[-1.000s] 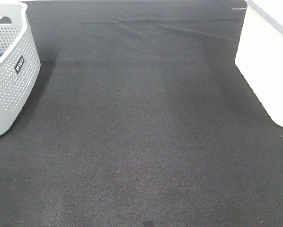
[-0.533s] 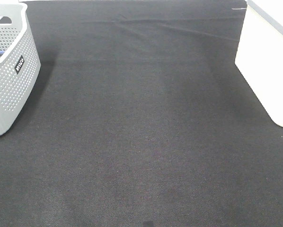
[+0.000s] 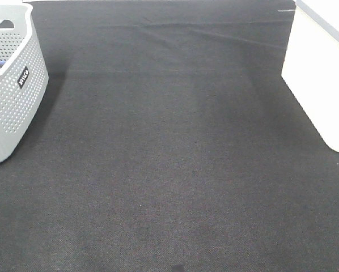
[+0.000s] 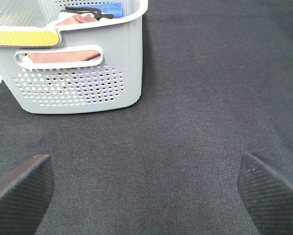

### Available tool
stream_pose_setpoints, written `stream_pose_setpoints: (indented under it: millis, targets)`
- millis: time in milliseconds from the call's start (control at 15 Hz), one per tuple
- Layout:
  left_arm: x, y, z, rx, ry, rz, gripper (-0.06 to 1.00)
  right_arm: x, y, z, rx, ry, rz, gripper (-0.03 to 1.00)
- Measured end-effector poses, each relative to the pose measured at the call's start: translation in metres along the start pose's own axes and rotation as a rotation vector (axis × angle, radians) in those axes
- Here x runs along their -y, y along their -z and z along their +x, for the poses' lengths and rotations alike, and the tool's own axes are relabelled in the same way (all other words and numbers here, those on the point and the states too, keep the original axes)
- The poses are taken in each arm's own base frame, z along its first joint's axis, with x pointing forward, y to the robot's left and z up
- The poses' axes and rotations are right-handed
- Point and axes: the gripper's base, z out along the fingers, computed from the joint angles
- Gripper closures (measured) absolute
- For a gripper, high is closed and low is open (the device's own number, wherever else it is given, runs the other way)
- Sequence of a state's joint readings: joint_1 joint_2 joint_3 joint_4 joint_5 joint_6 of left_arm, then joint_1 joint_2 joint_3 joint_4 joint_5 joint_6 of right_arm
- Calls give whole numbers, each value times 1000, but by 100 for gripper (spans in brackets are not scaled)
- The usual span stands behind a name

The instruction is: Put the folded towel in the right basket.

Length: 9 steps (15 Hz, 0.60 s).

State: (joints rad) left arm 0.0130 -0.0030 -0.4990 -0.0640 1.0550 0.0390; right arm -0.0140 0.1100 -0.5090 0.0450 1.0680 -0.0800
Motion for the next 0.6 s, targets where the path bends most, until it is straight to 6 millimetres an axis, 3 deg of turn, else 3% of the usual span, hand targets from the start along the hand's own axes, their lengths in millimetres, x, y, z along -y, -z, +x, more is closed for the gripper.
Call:
stream_pose_setpoints:
  millis: [200,600]
  targets:
    - [0,0,0,0,0,0,-2,-1,14,9,110,4,6,29]
    - [0,0,0,1,0,0,-2,-1,15,10,115,4,5,29]
